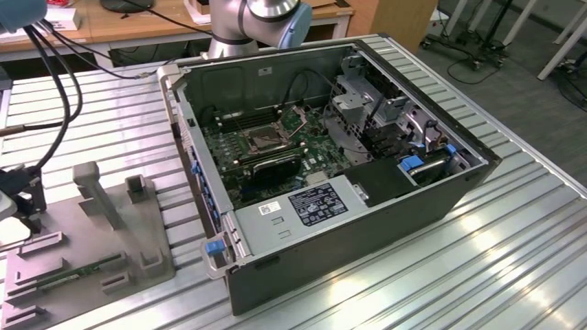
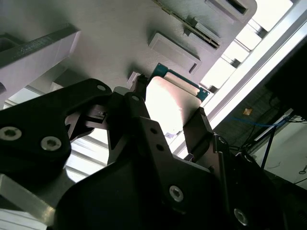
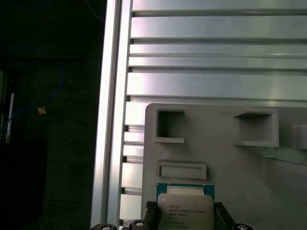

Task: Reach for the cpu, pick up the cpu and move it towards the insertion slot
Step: 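Pick up the cpu and move it towards the insertion slot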

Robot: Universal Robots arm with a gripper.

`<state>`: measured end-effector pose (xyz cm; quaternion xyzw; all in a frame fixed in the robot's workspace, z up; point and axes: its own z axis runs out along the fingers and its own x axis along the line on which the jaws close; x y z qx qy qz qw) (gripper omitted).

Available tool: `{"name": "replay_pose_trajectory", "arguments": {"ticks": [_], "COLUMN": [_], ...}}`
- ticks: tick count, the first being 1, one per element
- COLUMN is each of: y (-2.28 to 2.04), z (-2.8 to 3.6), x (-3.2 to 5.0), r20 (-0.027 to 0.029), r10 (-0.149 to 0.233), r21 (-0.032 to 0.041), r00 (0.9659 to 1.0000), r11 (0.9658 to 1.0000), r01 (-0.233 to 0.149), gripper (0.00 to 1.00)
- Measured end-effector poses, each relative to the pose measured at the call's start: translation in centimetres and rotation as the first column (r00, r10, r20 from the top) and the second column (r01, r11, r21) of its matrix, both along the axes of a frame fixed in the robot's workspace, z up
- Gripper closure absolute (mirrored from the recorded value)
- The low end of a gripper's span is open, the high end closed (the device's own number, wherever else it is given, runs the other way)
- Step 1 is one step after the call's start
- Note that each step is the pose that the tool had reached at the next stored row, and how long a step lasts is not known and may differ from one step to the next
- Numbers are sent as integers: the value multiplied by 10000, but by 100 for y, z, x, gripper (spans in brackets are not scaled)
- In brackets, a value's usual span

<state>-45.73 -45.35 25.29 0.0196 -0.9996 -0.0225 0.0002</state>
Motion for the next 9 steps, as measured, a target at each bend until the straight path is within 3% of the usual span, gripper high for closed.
{"name": "replay_pose_trajectory", "arguments": {"ticks": [9], "y": [0], "z": [23], "x": [0], "r20": [-1], "r10": [0], "r21": [-1], "r00": [10000], "r11": [10000], "r01": [0], "gripper": [45]}}
